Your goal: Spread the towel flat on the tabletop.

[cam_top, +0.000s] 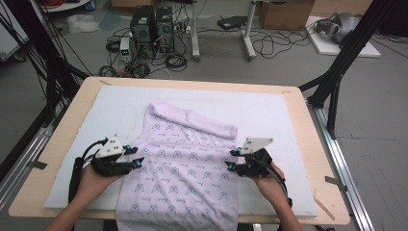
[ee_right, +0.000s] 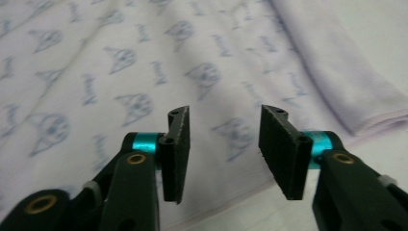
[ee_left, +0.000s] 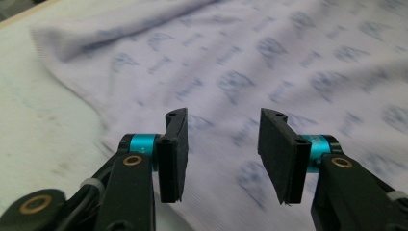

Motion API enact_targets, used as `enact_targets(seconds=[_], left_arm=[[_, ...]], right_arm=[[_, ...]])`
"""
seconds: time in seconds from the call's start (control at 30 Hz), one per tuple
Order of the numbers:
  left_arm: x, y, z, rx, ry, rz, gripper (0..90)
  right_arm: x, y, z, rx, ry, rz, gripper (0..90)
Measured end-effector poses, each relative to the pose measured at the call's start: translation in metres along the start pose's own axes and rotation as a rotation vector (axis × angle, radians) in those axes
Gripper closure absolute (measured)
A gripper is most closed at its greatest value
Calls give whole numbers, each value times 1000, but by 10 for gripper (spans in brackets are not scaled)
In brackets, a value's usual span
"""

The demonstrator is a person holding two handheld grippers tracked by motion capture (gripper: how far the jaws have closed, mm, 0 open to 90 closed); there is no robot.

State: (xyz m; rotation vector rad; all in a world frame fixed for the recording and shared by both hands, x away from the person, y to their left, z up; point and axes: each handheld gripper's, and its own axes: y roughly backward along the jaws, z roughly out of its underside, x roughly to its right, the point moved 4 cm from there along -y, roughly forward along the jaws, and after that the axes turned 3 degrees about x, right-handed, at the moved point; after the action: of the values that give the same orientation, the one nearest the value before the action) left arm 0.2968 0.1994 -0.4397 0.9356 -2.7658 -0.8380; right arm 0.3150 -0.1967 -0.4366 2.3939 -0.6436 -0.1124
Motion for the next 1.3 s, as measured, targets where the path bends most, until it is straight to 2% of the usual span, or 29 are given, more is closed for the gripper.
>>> enact_targets(seconds=[0.03, 0.1, 0.17, 0.2, 0.23, 0.27, 0.3, 0.33, 0.37, 0.5, 0.53, 0.57, 0.6, 0.67, 0.73, 0.77, 0.83, 0.87, 0.9, 0.93, 0.97, 1.03, 1.1, 1.13, 1.17, 1.2, 1.23, 1.27, 1.3], left_arm=[[6, 1, 4, -4, 3, 22, 499], [18, 1, 13, -25, -19, 74, 493], [26, -3, 22, -64, -19, 123, 502], [29, -5, 26, -89, -1, 155, 530], [31, -7, 29, -108, 9, 172, 599], [33, -6, 29, -88, 7, 159, 652], [35, -5, 30, -90, 17, 187, 780], [38, -4, 30, -93, 5, 176, 859], [40, -3, 30, -97, -2, 177, 872], [51, 12, 34, -112, -25, 208, 881], [55, 17, 37, -112, -32, 220, 881], [60, 23, 40, -114, -37, 233, 882], [67, 29, 43, -117, -46, 249, 882], [82, 41, 46, -98, -62, 311, 882], [95, 52, 44, -77, -94, 374, 878], [99, 55, 41, -61, -105, 371, 865], [96, 49, 37, -72, -120, 322, 719], [91, 44, 35, -78, -115, 299, 672], [86, 38, 34, -70, -90, 279, 627], [81, 33, 33, -75, -82, 268, 598], [76, 28, 33, -81, -83, 248, 595], [69, 19, 33, -96, -67, 222, 590], [66, 12, 36, -117, -76, 226, 630], [66, 12, 37, -95, -70, 230, 695], [66, 13, 38, -92, -71, 239, 814], [67, 15, 39, -92, -75, 243, 868], [69, 18, 40, -97, -69, 259, 877], [72, 22, 42, -104, -62, 294, 882], [77, 29, 44, -105, -74, 313, 883]], right_arm=[[-6, 0, 3, 2, -1, -19, 522], [-15, -3, 9, 13, -12, -81, 514], [-23, -9, 16, -22, -3, -113, 520], [-26, -12, 19, -40, 0, -140, 546], [-30, -16, 22, -57, 8, -178, 591], [-34, -19, 24, -82, 27, -206, 630], [-38, -20, 23, -64, 46, -205, 738], [-41, -19, 23, -69, 51, -242, 819], [-42, -19, 23, -75, 55, -256, 871], [-53, -13, 25, -77, 44, -297, 879], [-60, -10, 27, -79, 36, -314, 879], [-66, -7, 29, -81, 54, -319, 879], [-73, -3, 31, -83, 58, -326, 879], [-89, 7, 36, -100, 67, -361, 880], [-104, 18, 40, -99, 83, -417, 879], [-111, 23, 41, -88, 89, -440, 870], [-112, 28, 37, -57, 110, -398, 737], [-107, 27, 34, -49, 101, -373, 724], [-101, 24, 32, -47, 91, -350, 678], [-94, 20, 30, -48, 86, -309, 631], [-88, 15, 28, -62, 75, -281, 626], [-77, 4, 27, -83, 66, -254, 620], [-69, -6, 27, -105, 65, -257, 651], [-68, -9, 27, -88, 56, -264, 723], [-66, -9, 27, -88, 44, -269, 763], [-66, -9, 27, -84, 45, -284, 853], [-68, -8, 29, -82, 45, -304, 875], [-71, -6, 30, -80, 58, -311, 881], [-76, -4, 31, -92, 50, -361, 883]])
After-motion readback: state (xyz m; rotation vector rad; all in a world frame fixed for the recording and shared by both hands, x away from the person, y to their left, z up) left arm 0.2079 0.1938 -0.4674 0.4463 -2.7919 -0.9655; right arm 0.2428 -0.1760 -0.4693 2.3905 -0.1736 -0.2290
